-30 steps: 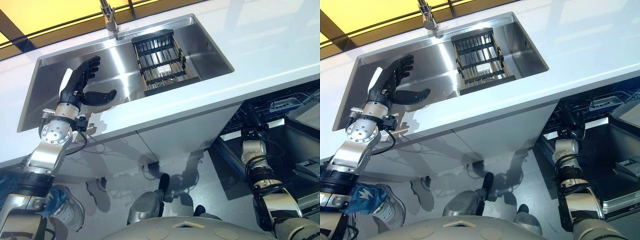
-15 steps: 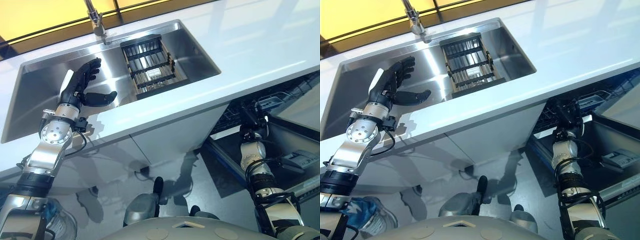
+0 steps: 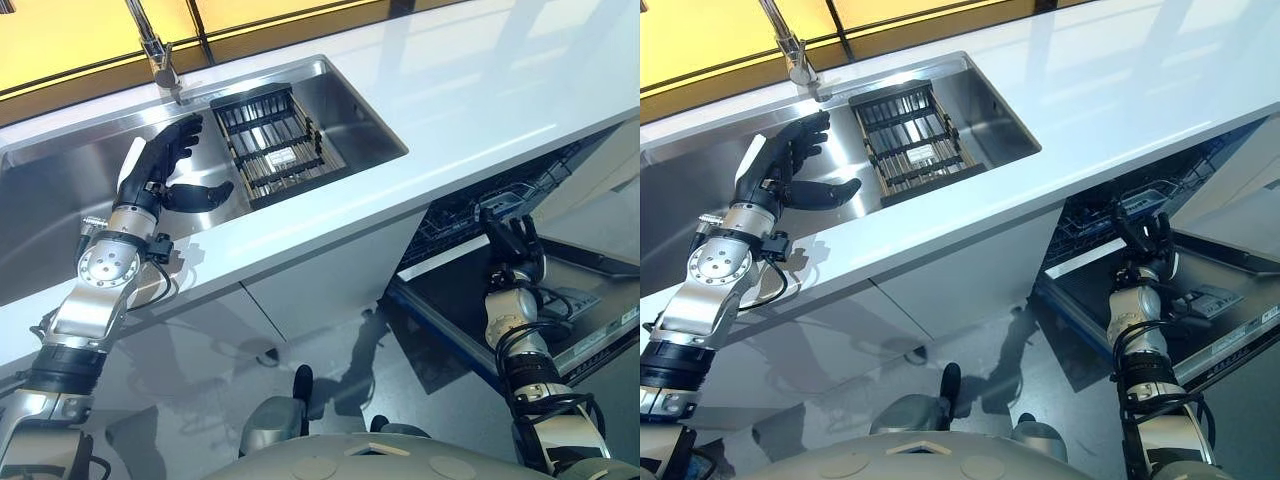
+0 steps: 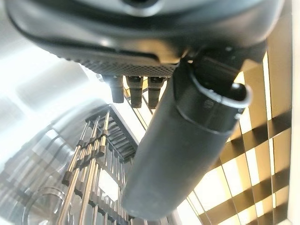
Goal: Pick up plates and place into dishwasher.
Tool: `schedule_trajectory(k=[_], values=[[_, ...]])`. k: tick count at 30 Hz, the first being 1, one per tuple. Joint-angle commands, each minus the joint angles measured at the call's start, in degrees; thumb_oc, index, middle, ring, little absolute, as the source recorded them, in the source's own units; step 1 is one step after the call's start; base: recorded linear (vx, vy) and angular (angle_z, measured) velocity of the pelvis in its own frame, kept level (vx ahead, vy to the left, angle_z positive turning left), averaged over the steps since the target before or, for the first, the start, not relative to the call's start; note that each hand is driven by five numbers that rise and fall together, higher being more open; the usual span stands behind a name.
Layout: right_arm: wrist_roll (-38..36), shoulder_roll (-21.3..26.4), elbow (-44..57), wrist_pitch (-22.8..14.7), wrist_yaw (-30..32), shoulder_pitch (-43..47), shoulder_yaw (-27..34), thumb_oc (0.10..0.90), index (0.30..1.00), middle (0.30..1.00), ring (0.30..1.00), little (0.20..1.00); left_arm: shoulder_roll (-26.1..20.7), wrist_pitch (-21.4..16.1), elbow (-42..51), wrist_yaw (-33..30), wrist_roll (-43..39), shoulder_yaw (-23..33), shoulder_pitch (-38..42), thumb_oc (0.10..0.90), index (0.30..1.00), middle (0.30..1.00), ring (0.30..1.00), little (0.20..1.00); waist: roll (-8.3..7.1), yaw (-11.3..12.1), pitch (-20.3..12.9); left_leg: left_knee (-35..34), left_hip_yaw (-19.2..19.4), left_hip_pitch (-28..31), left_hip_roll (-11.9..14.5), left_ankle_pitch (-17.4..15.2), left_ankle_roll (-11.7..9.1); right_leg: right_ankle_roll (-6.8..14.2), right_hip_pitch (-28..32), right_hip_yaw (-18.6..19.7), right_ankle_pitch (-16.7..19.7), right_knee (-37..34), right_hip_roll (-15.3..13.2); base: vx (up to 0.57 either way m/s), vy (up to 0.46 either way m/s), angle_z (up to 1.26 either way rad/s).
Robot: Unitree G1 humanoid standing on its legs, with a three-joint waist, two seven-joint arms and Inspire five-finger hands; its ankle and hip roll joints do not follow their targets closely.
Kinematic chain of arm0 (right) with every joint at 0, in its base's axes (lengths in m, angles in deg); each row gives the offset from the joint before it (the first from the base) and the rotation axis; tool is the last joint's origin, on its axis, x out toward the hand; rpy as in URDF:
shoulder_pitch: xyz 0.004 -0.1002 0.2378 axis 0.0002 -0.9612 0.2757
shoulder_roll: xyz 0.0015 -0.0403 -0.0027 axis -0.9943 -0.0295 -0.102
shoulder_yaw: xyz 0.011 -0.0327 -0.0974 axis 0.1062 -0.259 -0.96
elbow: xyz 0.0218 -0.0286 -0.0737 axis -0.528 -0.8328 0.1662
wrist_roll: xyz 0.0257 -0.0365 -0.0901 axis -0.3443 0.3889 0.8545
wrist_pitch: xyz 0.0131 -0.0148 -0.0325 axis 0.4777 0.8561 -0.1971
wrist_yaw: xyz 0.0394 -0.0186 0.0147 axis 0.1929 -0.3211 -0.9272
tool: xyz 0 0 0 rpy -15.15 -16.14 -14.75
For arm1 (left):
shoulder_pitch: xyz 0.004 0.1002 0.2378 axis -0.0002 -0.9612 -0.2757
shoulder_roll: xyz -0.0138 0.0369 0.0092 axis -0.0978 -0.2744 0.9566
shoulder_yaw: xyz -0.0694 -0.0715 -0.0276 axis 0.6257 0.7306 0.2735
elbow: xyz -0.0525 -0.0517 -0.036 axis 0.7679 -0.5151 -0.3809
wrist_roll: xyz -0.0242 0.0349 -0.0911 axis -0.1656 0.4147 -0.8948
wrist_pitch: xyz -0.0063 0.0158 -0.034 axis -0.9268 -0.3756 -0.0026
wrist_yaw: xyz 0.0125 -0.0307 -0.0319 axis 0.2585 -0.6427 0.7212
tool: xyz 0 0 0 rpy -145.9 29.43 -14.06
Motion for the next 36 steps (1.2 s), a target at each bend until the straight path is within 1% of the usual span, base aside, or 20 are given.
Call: schedule_trajectory(k=[1,4,6,8,10,14,16,18,20,22,26,27,29,31,32,35,36], values=[[9.4,6.5,6.8,-3.9,2.2,-0.6,1.4,0.8,0.9,0.9,0.9,0.9,-2.9,-5.7,3.7,-0.8,0.0,6.3,1.6,0.8,0.9,0.9,0.9,0.9,-0.58,-0.2,-7.3,0.3,4.8,6.4,-2.0,-10.5,1.7,1.3,-6.3,0.5,6.4,0.1,-0.1,-0.05,-0.04,-0.15],[12.7,8.9,7.6,-2.8,3.3,-1.1,2.6,0.8,0.9,0.9,0.9,0.9,-3.4,-5.5,3.8,-0.8,-0.5,6.9,1.4,0.8,0.9,0.9,0.9,0.9,-0.92,-0.7,-7.1,0.3,5.4,6.6,-1.9,-10.6,1.7,1.4,-6.4,1.0,6.6,0.2,0.1,-0.05,-0.036,-0.16],[17.2,11.8,7.5,-1.5,4.5,-1.3,4.0,0.8,0.9,0.9,0.9,0.9,-3.9,-5.7,3.4,-0.7,-1.3,7.5,1.1,0.8,0.9,0.9,0.9,0.9,-1.25,-1.4,-7.0,0.3,6.0,6.9,-1.8,-10.7,1.8,1.5,-6.5,1.7,6.6,0.4,0.3,-0.05,-0.048,-0.21],[17.7,13.6,7.4,-0.6,4.3,-1.8,5.3,0.8,0.9,0.9,0.9,0.9,-4.0,-6.1,3.1,-0.9,-1.5,7.9,0.9,0.8,0.9,0.9,0.9,0.9,-1.45,-1.9,-6.7,0.4,6.5,7.3,-1.7,-10.8,1.9,1.6,-6.6,2.5,6.6,0.7,0.4,-0.04,-0.056,-0.35],[17.6,15.9,6.5,0.4,4.1,-3.2,8.0,0.8,0.9,0.9,0.9,0.9,-4.3,-6.6,2.7,-0.7,-2.1,8.9,0.4,0.8,0.9,0.9,0.9,0.9,-1.86,-2.9,-6.1,1.6,7.6,7.3,-1.6,-11.2,2.0,1.6,-7.0,3.4,6.5,1.6,0.7,-0.04,-0.089,-0.36],[17.4,17.4,4.4,0.7,5.8,-5.9,12.0,0.8,0.9,0.9,0.9,0.9,-4.2,-7.0,2.6,0.5,-3.8,10.1,0.6,0.8,0.9,0.9,0.9,0.9,-2.41,-3.9,-5.1,4.0,8.6,6.5,-1.4,-12.1,2.2,1.7,-7.6,4.9,6.6,2.5,0.8,-0.02,-0.115,-0.28],[17.2,17.8,3.0,0.2,7.6,-6.8,13.6,0.8,0.9,0.9,0.9,0.9,-4.2,-7.2,2.9,1.0,-4.5,10.3,0.9,0.8,0.9,0.9,0.9,0.9,-2.58,-4.1,-4.3,5.1,8.8,5.9,-1.1,-12.4,2.2,1.7,-8.1,5.4,6.6,3.1,0.9,-0.01,-0.145,-0.21],[16.6,18.0,1.7,-1.2,10.2,-6.8,14.2,0.8,0.9,0.9,0.9,0.9,-4.6,-7.8,2.9,0.7,-4.6,9.9,2.0,0.8,0.9,0.9,0.9,0.9,-2.59,-4.2,-3.1,6.5,8.7,4.8,-0.9,-13.1,2.2,1.8,-8.9,5.8,6.2,3.9,1.0,-0.08,-0.158,-0.28],[15.7,18.1,0.3,-2.7,13.2,-5.9,14.1,0.8,0.9,0.9,0.9,0.9,-5.4,-8.8,2.1,0.1,-5.0,8.8,4.3,0.8,0.9,0.9,0.9,0.9,-2.53,-4.3,-1.4,8.4,8.9,2.8,-0.6,-13.3,2.1,1.6,-10.4,6.4,6.1,4.9,1.3,-0.2,-0.169,-0.25],[13.7,17.7,-1.5,-5.0,15.5,-4.4,13.7,0.8,0.9,0.9,0.9,0.9,-6.4,-10.7,1.0,-1.1,-5.7,7.4,7.3,0.8,0.9,0.9,0.9,0.9,-2.38,-4.2,1.2,10.3,9.0,0.0,-0.2,-13.3,1.9,1.3,-12.3,6.8,6.2,5.9,1.8,-0.26,-0.192,-0.21],[7.5,16.2,-4.0,-8.1,16.0,-3.0,13.1,0.8,0.9,0.9,0.9,0.9,-7.8,-13.2,0.1,-2.8,-6.8,5.7,11.8,0.8,0.9,0.9,0.9,0.9,-2.36,-4.0,5.0,14.0,8.5,-4.3,0.3,-13.4,1.6,0.7,-14.8,6.5,6.0,7.8,2.4,-0.19,-0.177,-0.06],[5.0,15.5,-4.4,-9.2,15.6,-2.6,12.7,0.8,0.9,0.9,0.9,0.9,-7.8,-13.8,0.2,-3.7,-6.8,5.0,13.3,0.8,0.9,0.9,0.9,0.9,-2.3,-4.0,6.3,15.2,8.1,-5.7,0.4,-13.3,1.5,0.4,-15.6,6.4,6.0,8.3,2.6,-0.21,-0.239,0.0],[-1.3,13.9,-5.5,-12.0,12.6,-1.4,11.9,0.8,0.9,0.9,0.9,0.9,-7.7,-15.3,0.3,-5.6,-6.7,3.8,16.0,0.8,0.9,0.9,0.9,0.9,-1.94,-3.8,8.8,18.0,7.4,-8.7,0.8,-13.5,1.1,-0.4,-17.5,5.8,5.8,9.7,2.9,-0.21,-0.19,0.03],[-7.0,12.7,-5.8,-14.4,7.6,0.0,11.0,0.8,0.9,0.9,0.9,0.9,-7.3,-16.1,0.3,-8.0,-6.3,2.6,18.5,0.8,0.9,0.9,0.9,0.9,-1.41,-4.0,11.2,20.9,6.7,-11.8,1.0,-13.7,0.8,-1.3,-20.2,5.1,5.4,12.0,3.2,-0.19,-0.09,0.01],[-8.4,12.5,-6.1,-14.8,6.2,0.3,10.8,0.8,0.9,0.9,0.9,0.9,-7.2,-16.3,0.3,-8.4,-6.3,2.3,19.0,0.8,0.9,0.9,0.9,0.9,-1.26,-4.1,11.5,21.9,6.6,-12.7,1.1,-13.9,0.7,-1.5,-21.0,4.8,5.1,12.9,3.2,-0.15,-0.061,-0.13],[-16.5,10.7,-6.1,-16.2,-3.8,2.8,10.2,0.8,0.9,0.9,0.9,0.9,-5.4,-17.3,-0.1,-11.5,-3.7,1.7,21.5,0.8,0.9,0.9,0.9,0.9,-0.31,-4.6,14.6,26.7,6.1,-17.5,0.9,-14.8,0.2,-2.9,-26.0,4.2,3.6,17.8,3.3,-0.16,-0.015,-0.09],[-19.1,10.4,-6.3,-15.9,-6.7,3.5,10.2,0.8,0.9,0.9,0.9,0.9,-5.0,-17.1,-0.1,-12.3,-3.0,1.6,22.1,0.8,0.9,0.9,0.9,0.9,-0.07,-4.7,15.1,27.8,6.0,-18.7,0.9,-15.1,0.1,-3.2,-27.4,4.0,3.1,19.2,3.4,-0.13,0.016,-0.14]])
